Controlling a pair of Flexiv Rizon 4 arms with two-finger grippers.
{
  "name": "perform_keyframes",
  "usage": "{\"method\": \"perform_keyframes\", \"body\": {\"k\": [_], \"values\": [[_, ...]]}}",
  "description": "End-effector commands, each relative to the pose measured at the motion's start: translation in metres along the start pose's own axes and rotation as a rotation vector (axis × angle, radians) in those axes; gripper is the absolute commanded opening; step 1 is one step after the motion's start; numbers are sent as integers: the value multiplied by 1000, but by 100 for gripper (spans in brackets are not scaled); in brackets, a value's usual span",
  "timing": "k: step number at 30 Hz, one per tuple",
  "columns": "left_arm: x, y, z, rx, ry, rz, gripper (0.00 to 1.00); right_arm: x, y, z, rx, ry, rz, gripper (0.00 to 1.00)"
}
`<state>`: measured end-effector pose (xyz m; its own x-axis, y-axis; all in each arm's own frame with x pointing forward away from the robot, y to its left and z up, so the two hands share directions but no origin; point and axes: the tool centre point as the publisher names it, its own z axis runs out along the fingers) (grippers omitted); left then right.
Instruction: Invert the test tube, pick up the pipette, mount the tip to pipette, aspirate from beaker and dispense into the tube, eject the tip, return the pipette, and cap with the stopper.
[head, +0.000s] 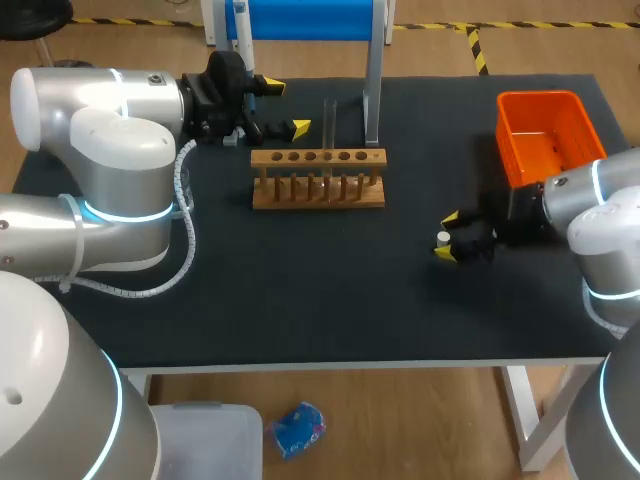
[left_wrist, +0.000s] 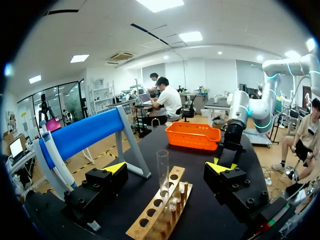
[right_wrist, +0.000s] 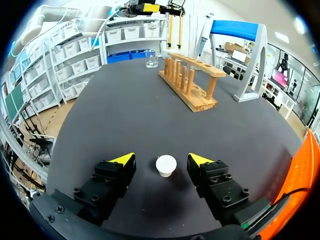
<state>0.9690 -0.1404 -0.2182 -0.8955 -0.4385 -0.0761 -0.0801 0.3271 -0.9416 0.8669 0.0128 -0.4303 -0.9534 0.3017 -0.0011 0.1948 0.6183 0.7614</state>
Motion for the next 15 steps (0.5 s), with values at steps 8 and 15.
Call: {"method": "perform_keyframes", "body": {"k": [8,15], "values": [[0,1,1,4,-2,1,100,-3,-1,5,-1,1,0,49],[0,1,1,4,-2,1,100,-4,-3,4,1,-4,5,47]]}}
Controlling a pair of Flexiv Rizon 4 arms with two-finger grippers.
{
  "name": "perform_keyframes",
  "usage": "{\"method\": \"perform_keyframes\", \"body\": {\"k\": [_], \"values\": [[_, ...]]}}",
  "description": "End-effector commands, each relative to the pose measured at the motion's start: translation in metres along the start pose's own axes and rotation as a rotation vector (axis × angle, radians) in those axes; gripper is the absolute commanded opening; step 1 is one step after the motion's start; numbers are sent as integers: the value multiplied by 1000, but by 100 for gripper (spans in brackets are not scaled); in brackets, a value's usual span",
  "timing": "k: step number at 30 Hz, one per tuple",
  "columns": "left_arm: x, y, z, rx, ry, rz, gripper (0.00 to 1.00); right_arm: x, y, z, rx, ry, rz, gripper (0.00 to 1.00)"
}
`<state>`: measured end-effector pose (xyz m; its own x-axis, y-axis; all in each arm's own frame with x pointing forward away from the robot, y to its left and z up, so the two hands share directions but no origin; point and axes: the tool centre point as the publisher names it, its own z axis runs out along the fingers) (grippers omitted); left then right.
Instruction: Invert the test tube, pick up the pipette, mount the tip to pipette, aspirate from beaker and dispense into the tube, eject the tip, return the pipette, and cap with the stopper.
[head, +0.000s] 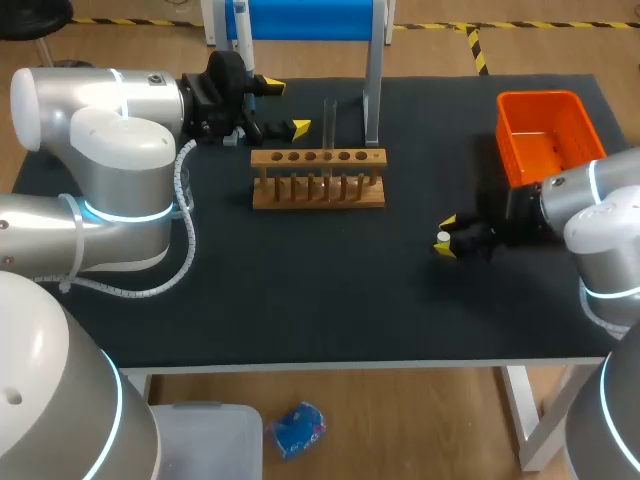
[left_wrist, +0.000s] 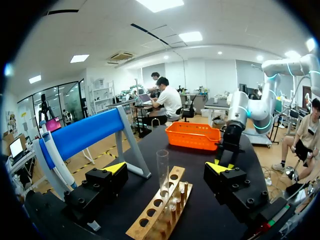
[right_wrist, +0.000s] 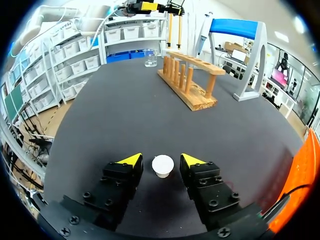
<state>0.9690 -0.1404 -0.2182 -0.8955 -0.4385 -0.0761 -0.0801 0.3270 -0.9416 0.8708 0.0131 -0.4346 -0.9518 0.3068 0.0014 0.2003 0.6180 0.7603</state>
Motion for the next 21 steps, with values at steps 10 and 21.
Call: {"method": "perform_keyframes", "body": {"k": [10,21], "values": [[0,1,1,4,-2,1,100,-1,1,0,-6,-5,-3,48],[0,1,1,4,-2,1,100,-2,1,0,-11,-3,-1,0]]}}
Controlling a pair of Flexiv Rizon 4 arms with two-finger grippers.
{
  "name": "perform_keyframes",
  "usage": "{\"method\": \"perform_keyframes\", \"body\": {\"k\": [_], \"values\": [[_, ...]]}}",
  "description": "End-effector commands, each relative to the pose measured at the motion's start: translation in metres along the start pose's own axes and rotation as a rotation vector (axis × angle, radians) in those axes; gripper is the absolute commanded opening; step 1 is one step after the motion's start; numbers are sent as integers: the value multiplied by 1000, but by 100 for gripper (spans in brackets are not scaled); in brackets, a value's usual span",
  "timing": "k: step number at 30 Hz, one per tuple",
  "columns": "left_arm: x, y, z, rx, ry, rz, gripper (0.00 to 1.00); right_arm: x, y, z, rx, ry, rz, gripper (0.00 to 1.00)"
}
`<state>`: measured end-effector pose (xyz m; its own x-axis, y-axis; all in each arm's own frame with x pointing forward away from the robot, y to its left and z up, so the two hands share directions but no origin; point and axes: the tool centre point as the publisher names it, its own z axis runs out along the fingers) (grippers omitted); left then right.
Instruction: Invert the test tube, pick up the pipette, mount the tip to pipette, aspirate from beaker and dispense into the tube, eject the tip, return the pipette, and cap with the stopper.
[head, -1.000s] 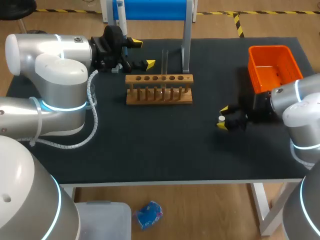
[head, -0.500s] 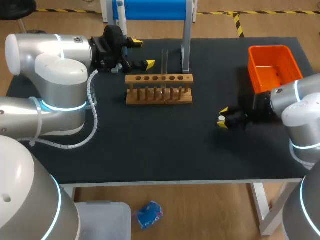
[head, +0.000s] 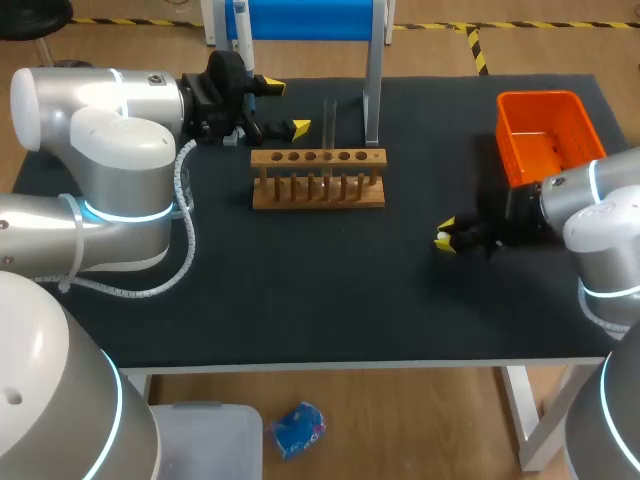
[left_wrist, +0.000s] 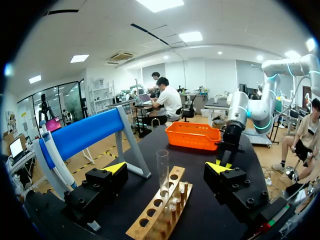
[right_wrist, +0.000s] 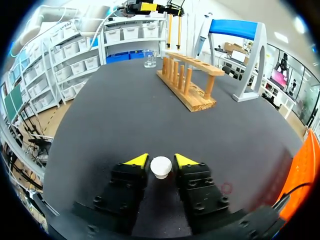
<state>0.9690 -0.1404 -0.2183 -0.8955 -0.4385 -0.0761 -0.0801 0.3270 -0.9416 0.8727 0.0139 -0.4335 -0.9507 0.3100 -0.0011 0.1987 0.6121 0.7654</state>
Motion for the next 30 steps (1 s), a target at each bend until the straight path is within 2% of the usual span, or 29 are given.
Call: {"method": "perform_keyframes", "body": {"k": [1,18,30], "values": [[0,1,1,4,-2,1,100,-1,-1,0,-3,1,-2,0],[0,1,1,4,-2,1,100,-1,3,-4,-7,-9,-5,0],[0,1,1,4,-2,1,100,-1,42,-37,-16,-20,-15,0]]}}
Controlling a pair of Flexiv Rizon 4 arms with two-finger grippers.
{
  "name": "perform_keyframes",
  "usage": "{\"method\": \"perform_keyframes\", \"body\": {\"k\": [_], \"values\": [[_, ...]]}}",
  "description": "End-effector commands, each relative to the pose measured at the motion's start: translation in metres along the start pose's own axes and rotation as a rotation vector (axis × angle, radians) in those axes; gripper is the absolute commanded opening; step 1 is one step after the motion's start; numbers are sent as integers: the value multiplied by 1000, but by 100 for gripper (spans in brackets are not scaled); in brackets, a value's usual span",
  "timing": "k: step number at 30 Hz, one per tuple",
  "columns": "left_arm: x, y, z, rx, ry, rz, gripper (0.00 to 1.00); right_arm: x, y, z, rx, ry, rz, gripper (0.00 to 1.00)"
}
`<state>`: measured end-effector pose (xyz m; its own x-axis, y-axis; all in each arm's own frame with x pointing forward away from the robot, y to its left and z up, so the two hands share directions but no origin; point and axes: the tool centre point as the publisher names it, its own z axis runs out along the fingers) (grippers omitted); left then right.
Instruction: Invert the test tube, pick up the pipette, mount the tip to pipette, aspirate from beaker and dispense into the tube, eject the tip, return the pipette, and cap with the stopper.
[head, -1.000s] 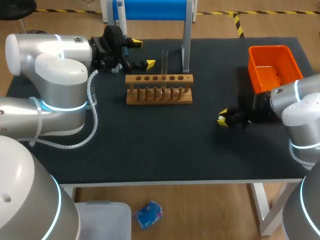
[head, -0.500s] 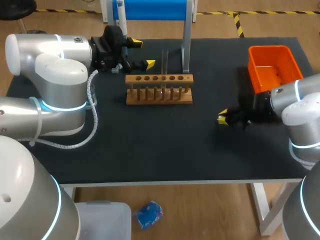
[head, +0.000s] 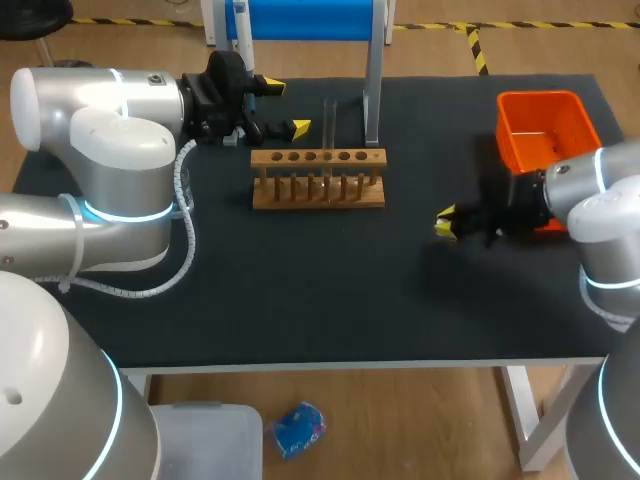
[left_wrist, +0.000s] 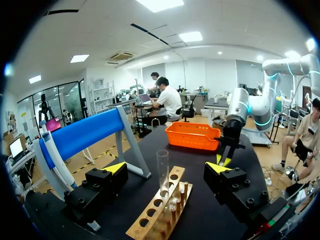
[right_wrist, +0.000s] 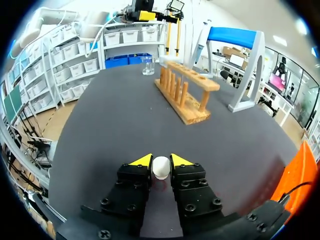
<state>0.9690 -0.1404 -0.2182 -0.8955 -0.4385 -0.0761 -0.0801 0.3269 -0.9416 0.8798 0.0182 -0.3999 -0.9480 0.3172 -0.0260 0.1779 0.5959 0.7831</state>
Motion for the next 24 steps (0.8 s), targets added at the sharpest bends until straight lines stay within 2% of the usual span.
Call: {"method": "perform_keyframes", "body": {"k": [1,13,23,24], "values": [[0,1,1,4,-2,1,100,4,17,-24,12,2,-3,0],[0,1,1,4,-2,1,100,11,76,-65,9,-1,-62,0],[0,1,1,4,-2,1,100,17,140,-109,-13,-23,-121,0],[0,1,1,4,-2,1,100,17,140,-109,-13,-23,-121,0]]}}
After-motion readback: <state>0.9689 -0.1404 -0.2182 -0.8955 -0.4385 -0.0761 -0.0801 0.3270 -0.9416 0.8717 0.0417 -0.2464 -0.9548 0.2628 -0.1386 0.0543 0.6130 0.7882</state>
